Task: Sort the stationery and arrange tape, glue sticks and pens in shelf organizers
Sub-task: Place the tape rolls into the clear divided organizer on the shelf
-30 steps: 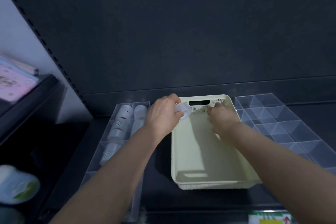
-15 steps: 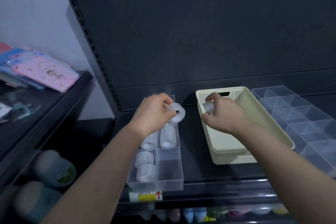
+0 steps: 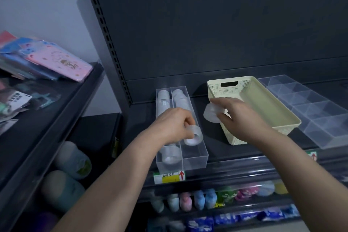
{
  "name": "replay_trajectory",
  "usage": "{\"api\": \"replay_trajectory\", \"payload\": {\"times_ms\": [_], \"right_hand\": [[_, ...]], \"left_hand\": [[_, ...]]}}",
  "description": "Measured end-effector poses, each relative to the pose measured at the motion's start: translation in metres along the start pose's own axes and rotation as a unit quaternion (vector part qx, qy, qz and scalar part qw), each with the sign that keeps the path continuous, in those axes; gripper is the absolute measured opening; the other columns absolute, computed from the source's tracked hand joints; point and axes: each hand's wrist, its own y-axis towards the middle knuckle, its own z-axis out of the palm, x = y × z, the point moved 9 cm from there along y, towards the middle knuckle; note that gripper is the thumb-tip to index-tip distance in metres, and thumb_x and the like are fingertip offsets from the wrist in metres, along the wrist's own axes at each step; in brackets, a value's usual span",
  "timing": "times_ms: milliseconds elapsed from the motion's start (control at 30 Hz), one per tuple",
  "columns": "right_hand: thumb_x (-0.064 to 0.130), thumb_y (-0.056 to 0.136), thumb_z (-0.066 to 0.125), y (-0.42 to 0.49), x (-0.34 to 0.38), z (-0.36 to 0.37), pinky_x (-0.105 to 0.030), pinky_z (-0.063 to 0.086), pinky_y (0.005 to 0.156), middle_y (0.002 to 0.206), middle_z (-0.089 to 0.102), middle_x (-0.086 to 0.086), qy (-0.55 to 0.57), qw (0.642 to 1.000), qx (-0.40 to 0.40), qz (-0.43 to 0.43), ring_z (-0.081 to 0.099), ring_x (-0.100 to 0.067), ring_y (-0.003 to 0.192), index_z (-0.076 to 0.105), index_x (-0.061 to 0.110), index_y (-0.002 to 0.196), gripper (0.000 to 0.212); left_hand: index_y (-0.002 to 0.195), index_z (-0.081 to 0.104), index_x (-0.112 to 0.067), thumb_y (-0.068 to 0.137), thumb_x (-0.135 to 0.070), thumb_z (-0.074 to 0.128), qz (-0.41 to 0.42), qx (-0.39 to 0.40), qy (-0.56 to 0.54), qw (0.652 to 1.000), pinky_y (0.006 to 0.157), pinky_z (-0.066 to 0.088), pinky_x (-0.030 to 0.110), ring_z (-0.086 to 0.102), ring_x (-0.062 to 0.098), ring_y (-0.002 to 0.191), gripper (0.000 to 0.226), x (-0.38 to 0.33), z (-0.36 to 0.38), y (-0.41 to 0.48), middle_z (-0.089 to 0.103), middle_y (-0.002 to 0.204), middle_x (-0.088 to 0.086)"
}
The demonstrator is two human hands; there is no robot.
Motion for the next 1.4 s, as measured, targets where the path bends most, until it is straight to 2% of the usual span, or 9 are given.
{"api": "replay_trajectory", "payload": {"times_ms": [167,333,400,500,700,867,1000,1200,1400], "right_hand": [[0.012,0.091,0.054,-0.008,0.002,0.005,-0.016,0.034,0.082,0.119,0.054,-0.001,0.019,0.999,0.029,-0.007,0.055,-0.019,0.105,0.058,0.020,0.127,0.037],[0.012,0.087,0.061,-0.015,0.020,0.006,-0.026,0.042,0.086,0.107,0.060,0.003,0.044,0.998,0.024,-0.048,0.055,-0.016,0.098,0.062,0.020,0.122,0.035],[0.012,0.086,0.062,-0.017,0.031,0.013,-0.029,0.044,0.086,0.102,0.061,0.004,0.052,0.995,0.044,-0.073,0.054,-0.014,0.092,0.063,0.019,0.121,0.035],[0.013,0.086,0.062,-0.017,0.042,0.028,-0.028,0.043,0.089,0.110,0.063,0.001,0.048,0.990,0.086,-0.104,0.056,-0.017,0.102,0.063,0.021,0.121,0.036],[0.021,0.087,0.061,-0.019,0.051,0.068,-0.030,0.041,0.094,0.126,0.056,0.009,-0.045,0.978,0.155,-0.129,0.049,-0.014,0.118,0.058,0.032,0.126,0.040],[0.028,0.084,0.066,-0.021,0.041,0.072,-0.027,0.045,0.084,0.119,0.057,0.010,-0.054,0.983,0.152,-0.092,0.056,-0.012,0.105,0.062,0.032,0.120,0.036],[0.037,0.083,0.067,-0.027,0.026,0.043,-0.025,0.044,0.079,0.113,0.059,0.011,-0.035,0.993,0.091,-0.064,0.058,-0.012,0.100,0.065,0.032,0.113,0.031],[0.026,0.090,0.059,-0.030,-0.041,-0.007,-0.030,0.044,0.090,0.117,0.061,0.007,-0.093,0.995,0.028,0.010,0.054,-0.015,0.110,0.066,0.026,0.114,0.025],[0.031,0.088,0.060,-0.033,-0.122,-0.043,-0.030,0.044,0.082,0.129,0.054,0.006,-0.140,0.985,-0.001,0.100,0.047,-0.017,0.119,0.060,0.026,0.121,0.033]], "left_hand": [[0.096,0.065,-0.028,0.073,-0.025,0.077,0.018,-0.034,0.101,0.994,0.075,0.047,0.030,0.055,0.012,0.097,0.026,0.001,0.013,-0.001,0.062,0.097,-0.011],[0.122,0.051,-0.026,0.066,-0.039,0.082,-0.010,-0.068,0.081,0.994,0.079,0.044,0.030,0.049,0.014,0.106,0.065,0.014,0.015,-0.004,0.053,0.113,-0.007],[0.121,0.051,-0.027,0.070,-0.039,0.080,-0.027,-0.101,0.052,0.993,0.079,0.045,0.030,0.051,0.013,0.102,0.060,0.022,0.003,-0.008,0.053,0.112,-0.007],[0.116,0.057,-0.025,0.083,-0.029,0.070,-0.052,-0.158,0.063,0.984,0.078,0.044,0.028,0.055,0.013,0.099,0.035,0.034,-0.018,-0.017,0.057,0.113,-0.005],[0.108,0.063,-0.026,0.089,-0.023,0.063,-0.060,-0.162,0.071,0.982,0.076,0.046,0.030,0.056,0.016,0.096,0.020,0.040,-0.020,-0.031,0.057,0.109,-0.004],[0.104,0.065,-0.027,0.090,-0.020,0.062,-0.043,-0.174,0.049,0.983,0.077,0.049,0.031,0.057,0.013,0.094,0.016,0.032,-0.018,-0.037,0.058,0.110,-0.007],[0.102,0.064,-0.029,0.090,-0.019,0.061,-0.020,-0.184,0.030,0.982,0.071,0.047,0.027,0.058,0.009,0.093,0.015,0.011,-0.017,-0.032,0.060,0.111,-0.009],[0.110,0.062,-0.028,0.091,-0.025,0.060,0.013,-0.178,0.010,0.984,0.077,0.044,0.025,0.057,0.008,0.102,0.019,-0.042,-0.002,-0.005,0.061,0.114,-0.010],[0.131,0.047,-0.019,0.092,-0.027,0.058,-0.015,-0.120,0.022,0.992,0.092,0.046,0.034,0.053,0.018,0.116,0.041,-0.079,0.037,0.037,0.052,0.132,0.000]]}}
